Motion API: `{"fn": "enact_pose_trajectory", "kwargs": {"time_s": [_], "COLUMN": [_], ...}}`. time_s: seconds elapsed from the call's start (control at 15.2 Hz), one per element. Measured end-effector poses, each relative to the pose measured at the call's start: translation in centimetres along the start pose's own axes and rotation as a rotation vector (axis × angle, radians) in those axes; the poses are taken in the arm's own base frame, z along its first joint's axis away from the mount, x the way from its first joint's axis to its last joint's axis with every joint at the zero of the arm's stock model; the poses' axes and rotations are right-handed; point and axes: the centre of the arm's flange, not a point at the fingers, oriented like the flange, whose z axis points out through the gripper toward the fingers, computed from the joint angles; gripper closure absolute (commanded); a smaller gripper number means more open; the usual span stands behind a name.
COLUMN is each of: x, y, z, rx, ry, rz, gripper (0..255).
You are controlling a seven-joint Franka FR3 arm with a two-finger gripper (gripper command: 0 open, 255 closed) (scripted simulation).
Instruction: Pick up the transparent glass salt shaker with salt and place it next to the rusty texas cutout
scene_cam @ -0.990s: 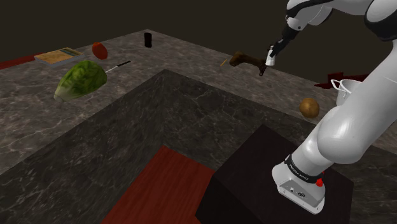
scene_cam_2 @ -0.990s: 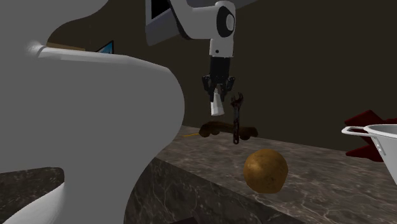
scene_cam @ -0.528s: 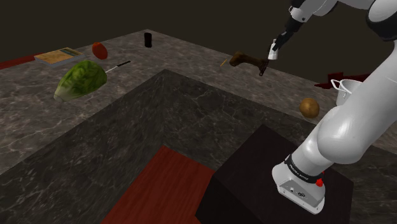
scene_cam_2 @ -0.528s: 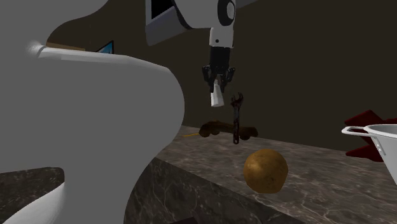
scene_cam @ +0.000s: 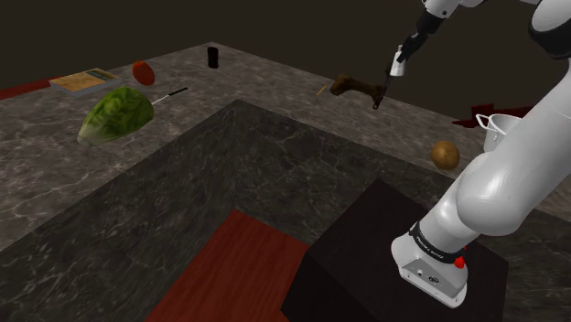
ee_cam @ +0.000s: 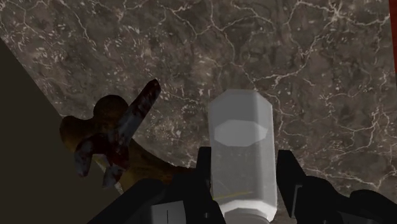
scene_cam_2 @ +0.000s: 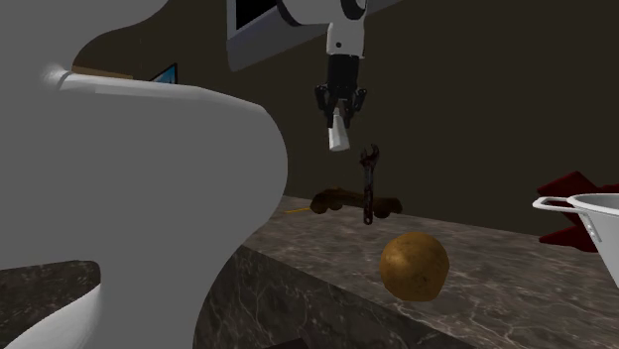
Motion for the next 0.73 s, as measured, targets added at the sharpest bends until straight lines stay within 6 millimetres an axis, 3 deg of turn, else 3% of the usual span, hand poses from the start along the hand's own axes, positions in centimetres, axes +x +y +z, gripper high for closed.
{"fn": "enact_pose_trajectory", "kwargs": {"time_s": [0.59,0.73], "x": [1.1,-0.1], "y": [0.1,1.3], "z": [-4.5,-5.1], "rx": [0.000,0.000], "ry": [0.000,0.000], "rz": [0.000,0.001], "gripper": [255,255]}}
